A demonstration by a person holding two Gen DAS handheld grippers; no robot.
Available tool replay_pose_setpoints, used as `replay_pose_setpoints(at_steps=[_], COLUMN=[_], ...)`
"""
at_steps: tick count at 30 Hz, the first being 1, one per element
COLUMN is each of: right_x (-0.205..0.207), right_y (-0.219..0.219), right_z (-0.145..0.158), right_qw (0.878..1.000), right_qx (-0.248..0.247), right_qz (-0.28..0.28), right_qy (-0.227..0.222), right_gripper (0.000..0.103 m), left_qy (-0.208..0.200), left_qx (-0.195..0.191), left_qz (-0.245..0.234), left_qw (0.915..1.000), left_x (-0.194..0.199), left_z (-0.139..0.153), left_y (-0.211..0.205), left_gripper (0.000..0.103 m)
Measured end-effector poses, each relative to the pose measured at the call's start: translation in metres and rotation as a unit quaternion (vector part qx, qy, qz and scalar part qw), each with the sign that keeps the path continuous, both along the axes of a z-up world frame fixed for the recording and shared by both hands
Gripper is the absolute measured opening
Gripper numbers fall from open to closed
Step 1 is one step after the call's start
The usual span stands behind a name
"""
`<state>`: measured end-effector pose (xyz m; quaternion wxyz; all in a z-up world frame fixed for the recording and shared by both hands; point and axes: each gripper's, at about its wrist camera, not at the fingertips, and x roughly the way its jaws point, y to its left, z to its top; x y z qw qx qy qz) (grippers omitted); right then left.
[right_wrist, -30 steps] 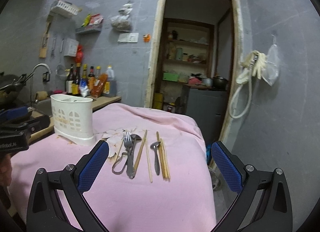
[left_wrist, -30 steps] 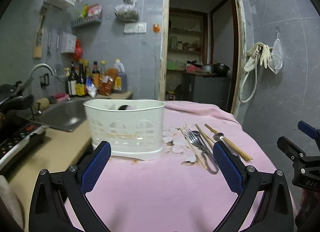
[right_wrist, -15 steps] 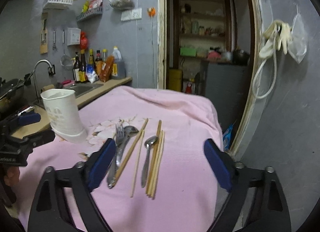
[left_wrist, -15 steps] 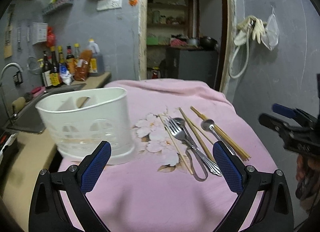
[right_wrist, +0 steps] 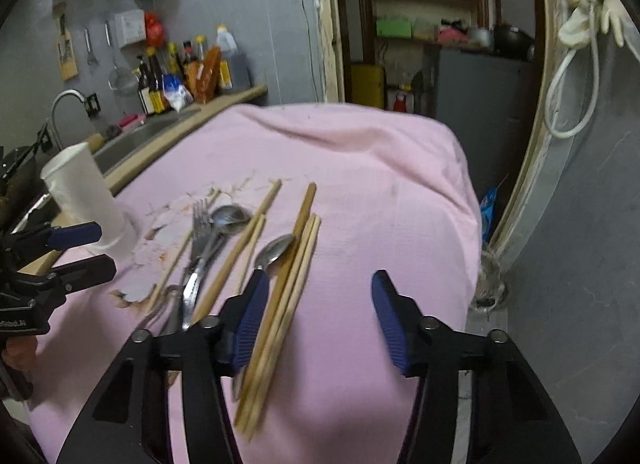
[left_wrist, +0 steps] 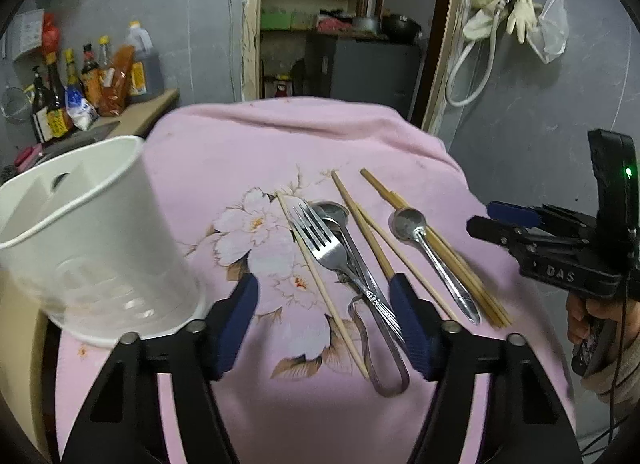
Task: Organize utensils
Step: 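Grasp a wooden chopstick with the right tool while the left tool grasps another chopstick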
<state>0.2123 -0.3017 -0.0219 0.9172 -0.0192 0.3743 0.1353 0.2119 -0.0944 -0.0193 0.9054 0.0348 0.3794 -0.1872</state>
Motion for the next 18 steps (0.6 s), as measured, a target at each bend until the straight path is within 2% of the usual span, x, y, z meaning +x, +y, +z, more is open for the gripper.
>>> replay_pose_setpoints(at_steps=[2,5,7,11,18], right_x=[0.013,0.028,0.034,0.041,0.051], right_y=[-0.003,-0.004,-0.002,0.004,0.013], right_z=[-0.005,-0.01,-0.011,-0.016,-0.022], right_qw=[1.0,0.999,0.999,0.998,0.997], right_qx=[0.005,0.022,0.024,0.022,0.004], right_qz=[0.0,0.005,0.009,0.019,0.029], right_qy=[0.016,0.034,0.04,0.052,0.073], right_gripper=[0.029,0.024,0.022,0.02,0.017], left_qy=[0.015,0.032,0.047,0.077,0.093], left_qx=[0.003,0.006,0.007,0.001,0.017], left_qz=[0.0,0.0,0.002,0.008,0.009], left_qw=[0.9999,0.9995,0.9989,0.997,0.9955], left_x=[0.012,0.025,0.034,0.051,0.063], left_z=[-0.005,-0.011,-0.017,-0.028,-0.041], left_y=[0.0,0.001,0.003,0.007,0.003], left_gripper=[0.051,0.044,0.038,0.033,0.024])
